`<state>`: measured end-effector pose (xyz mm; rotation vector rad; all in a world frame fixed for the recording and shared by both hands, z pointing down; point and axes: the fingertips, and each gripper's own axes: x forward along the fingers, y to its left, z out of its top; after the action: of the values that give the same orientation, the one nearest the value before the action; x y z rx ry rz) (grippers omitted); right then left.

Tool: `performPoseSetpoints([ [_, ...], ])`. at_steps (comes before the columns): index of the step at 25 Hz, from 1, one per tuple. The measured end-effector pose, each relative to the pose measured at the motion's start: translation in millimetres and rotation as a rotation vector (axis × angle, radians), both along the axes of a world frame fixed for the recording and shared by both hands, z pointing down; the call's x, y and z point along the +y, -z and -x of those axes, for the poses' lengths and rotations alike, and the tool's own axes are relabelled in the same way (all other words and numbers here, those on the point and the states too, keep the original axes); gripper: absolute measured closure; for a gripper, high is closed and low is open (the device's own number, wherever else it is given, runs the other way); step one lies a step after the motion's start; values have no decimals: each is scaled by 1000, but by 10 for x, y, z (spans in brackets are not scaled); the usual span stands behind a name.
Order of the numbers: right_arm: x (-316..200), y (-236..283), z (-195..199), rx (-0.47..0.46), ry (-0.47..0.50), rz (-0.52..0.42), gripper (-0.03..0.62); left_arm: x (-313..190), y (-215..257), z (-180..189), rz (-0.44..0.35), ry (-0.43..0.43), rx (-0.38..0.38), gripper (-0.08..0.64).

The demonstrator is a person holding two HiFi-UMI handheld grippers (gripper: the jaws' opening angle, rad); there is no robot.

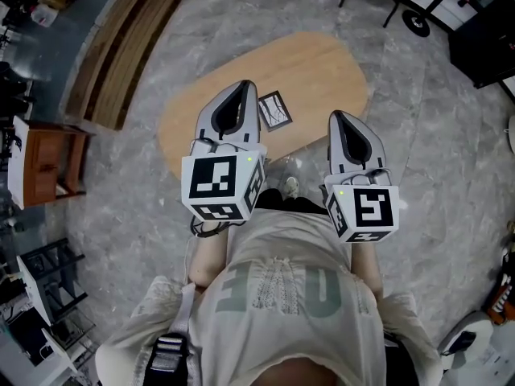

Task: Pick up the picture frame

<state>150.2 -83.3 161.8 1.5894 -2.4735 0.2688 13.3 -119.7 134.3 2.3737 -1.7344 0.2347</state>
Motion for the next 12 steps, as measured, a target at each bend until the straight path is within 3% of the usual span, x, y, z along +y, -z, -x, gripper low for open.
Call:
performPoseSetpoints([
  [12, -32, 75, 217, -56, -27, -30, 586, -86, 137, 106, -58, -61, -18, 551],
])
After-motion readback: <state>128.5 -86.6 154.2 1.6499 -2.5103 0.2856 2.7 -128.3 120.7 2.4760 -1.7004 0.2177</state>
